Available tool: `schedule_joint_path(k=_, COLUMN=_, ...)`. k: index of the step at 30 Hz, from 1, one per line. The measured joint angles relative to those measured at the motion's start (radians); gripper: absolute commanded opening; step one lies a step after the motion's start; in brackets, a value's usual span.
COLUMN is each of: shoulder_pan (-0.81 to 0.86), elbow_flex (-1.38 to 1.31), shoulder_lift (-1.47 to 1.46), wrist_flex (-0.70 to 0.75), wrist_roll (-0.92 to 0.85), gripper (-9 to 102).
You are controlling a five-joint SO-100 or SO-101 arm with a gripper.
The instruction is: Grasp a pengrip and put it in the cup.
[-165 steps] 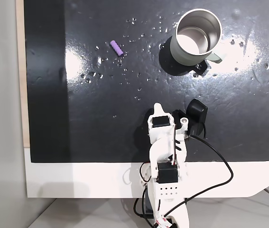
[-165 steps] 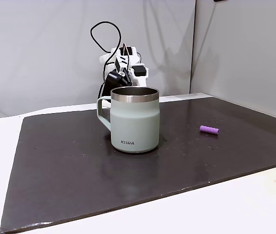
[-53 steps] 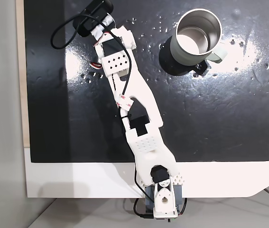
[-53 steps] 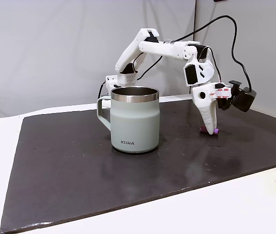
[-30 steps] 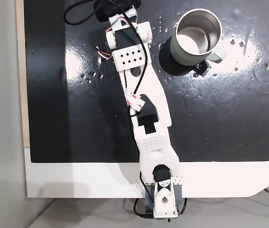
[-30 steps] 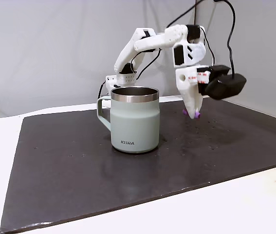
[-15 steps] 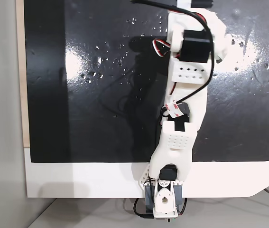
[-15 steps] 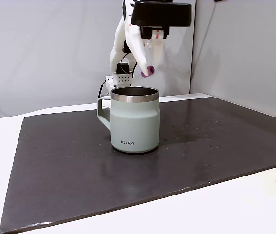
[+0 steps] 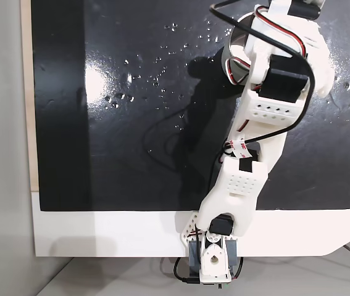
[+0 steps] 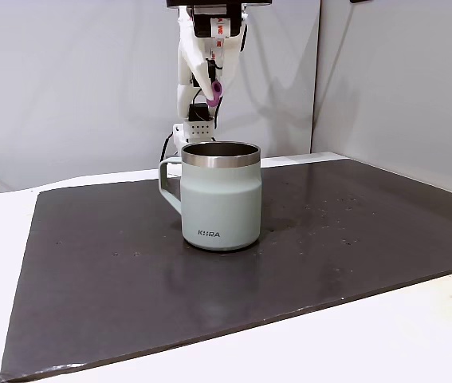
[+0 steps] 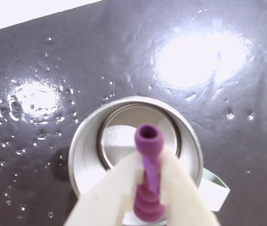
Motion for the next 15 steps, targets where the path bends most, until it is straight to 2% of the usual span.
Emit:
schedule_joint_path(k=3, shoulder_pan=0.0, elbow_flex=0.0, shoulder_lift=0.0, wrist_flex=0.005, wrist_roll=0.002, gripper=6)
schedule_joint_path(k=6, shoulder_pan=0.003, elbow_flex=0.0, shoulder_lift=0.0, wrist_flex=0.009, wrist_roll=0.002, gripper=22)
schedule_joint_path(k=8, shoulder_pan=0.009, elbow_flex=0.018, shoulder_lift=0.002, wrist_flex=0.009, wrist_roll=0.002, gripper=28)
schedule_joint_path(k=15, shoulder_pan=0.034, elbow_flex=0.106, shoulder_lift=0.006, wrist_flex=0.009, wrist_roll=-0.003, gripper=31)
